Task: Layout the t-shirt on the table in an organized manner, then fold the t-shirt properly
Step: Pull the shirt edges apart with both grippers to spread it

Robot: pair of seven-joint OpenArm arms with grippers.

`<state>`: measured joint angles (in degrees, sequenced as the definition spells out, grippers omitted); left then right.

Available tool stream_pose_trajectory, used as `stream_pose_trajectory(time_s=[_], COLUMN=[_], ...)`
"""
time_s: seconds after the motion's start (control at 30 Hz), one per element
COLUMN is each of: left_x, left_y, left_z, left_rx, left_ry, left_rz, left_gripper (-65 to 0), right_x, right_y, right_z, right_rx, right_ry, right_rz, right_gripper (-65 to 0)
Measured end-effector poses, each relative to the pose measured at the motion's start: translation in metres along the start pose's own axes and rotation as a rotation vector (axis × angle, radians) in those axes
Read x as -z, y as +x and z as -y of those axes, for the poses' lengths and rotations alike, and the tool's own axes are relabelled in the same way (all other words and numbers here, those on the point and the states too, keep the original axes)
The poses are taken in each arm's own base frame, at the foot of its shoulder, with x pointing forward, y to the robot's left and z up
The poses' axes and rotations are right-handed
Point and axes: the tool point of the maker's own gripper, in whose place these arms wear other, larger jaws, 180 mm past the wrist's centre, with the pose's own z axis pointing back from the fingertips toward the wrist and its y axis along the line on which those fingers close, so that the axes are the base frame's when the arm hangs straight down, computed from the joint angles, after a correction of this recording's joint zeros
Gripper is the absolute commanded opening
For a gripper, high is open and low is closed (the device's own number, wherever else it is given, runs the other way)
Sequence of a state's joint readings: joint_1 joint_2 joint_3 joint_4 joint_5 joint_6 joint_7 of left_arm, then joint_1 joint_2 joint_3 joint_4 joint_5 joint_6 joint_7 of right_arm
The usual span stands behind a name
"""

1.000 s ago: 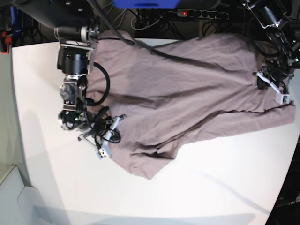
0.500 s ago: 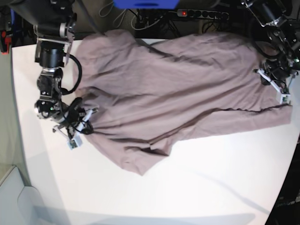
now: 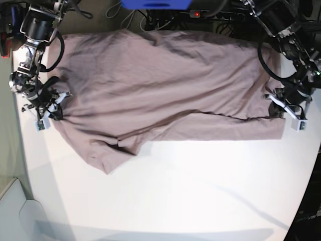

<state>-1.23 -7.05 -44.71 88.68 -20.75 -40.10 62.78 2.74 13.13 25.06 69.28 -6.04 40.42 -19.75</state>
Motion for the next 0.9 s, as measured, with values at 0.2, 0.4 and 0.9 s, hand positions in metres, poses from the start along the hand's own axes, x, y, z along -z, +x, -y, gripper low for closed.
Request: stream_pose_trajectory(time_s=[0.2,0.4,0.9], left_x=[0.05,0.067,0.0], left_y=[-0.037,-0.037,-0.052], left_z=[0.042,0.064,-0.007], left_rx=[0.041,0.055,0.214], left_ry=[-0.099,-0.161,0.103], left_rz=[-0.095,-0.064,-0.198], left_gripper=[-64.9,-64.9,-64.9], right_x=[-0.037,-0.066,-0.057], right_y=[-0.032,-0.019,0.046], right_z=[0.02,0.044,-0.02], right_rx=[-0.038,-0.07,-0.158], right_ry=[-0.085,-0.197,-0.113], right_rz=[-0.066,-0.058,0.085], right_gripper=[-65.0,-65.0,-65.0])
